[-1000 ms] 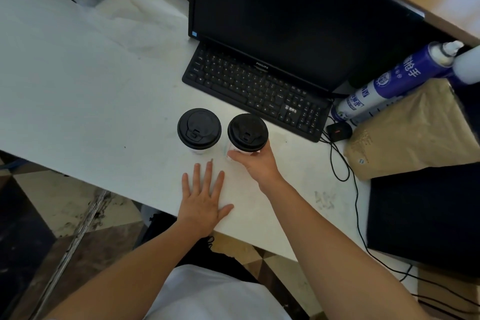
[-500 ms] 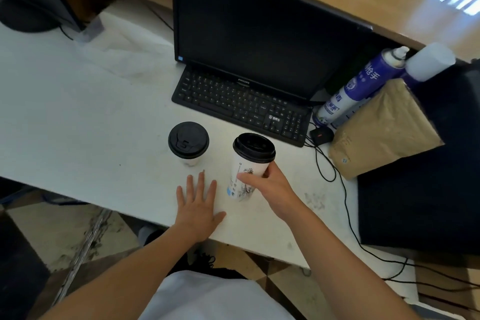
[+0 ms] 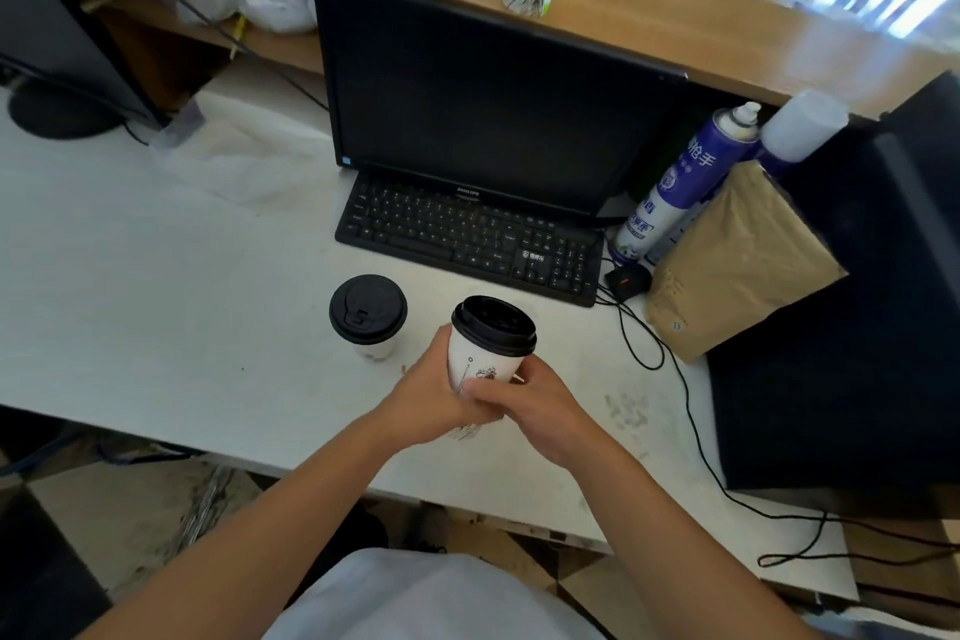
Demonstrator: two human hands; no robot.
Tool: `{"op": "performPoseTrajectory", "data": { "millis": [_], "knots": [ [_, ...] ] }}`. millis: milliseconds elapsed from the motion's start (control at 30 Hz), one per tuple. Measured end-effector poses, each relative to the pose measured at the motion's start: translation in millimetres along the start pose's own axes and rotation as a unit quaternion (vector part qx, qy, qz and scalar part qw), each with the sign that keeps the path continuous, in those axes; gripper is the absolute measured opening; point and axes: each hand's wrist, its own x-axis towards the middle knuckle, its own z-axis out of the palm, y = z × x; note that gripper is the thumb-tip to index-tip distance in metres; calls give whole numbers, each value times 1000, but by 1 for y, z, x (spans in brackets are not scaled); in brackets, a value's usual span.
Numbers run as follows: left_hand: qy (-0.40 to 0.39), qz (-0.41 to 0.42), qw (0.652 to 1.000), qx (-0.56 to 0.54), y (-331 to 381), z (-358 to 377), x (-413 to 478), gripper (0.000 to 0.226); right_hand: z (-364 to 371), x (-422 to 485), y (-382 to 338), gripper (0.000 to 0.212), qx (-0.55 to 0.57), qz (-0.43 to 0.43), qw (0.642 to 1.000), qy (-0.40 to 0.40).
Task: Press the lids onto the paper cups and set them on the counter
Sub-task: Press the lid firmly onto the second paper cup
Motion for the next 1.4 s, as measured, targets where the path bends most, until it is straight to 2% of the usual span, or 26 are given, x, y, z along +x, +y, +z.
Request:
{"op": "performPoseTrajectory", "data": {
  "millis": [67,200,367,433,533,700,833,1067,1233,1400],
  "knots": [
    [47,16,998,25,3,3,4,89,1,-2,-2,80,15,1,1000,-15],
    [82,16,993,81,11,4,5,81,-7,-5,-13,74,35,-12,998,-48],
    [111,34,979,169,15,0,3,83,-24,-9,-28,55,66,-31,997,-19],
    [111,35,974,193,16,1,2,85,-24,-9,-33,48,30,-41,999,0],
    [126,45,967,217,16,5,2,85,-18,-10,-39,50,-48,-51,997,39],
    [159,68,950,260,14,11,1,81,-4,-12,-46,31,-181,-67,976,101],
    [153,48,961,224,13,15,-2,83,3,-14,-47,23,-193,-81,970,124],
    [108,17,984,139,12,11,-7,79,6,-15,-42,46,-194,-121,965,128],
    [86,19,991,103,9,6,-7,76,7,-19,-46,47,-202,-141,964,103],
    [70,33,994,73,2,3,-5,79,4,-23,-49,39,-221,-162,958,81]
  ]
}}
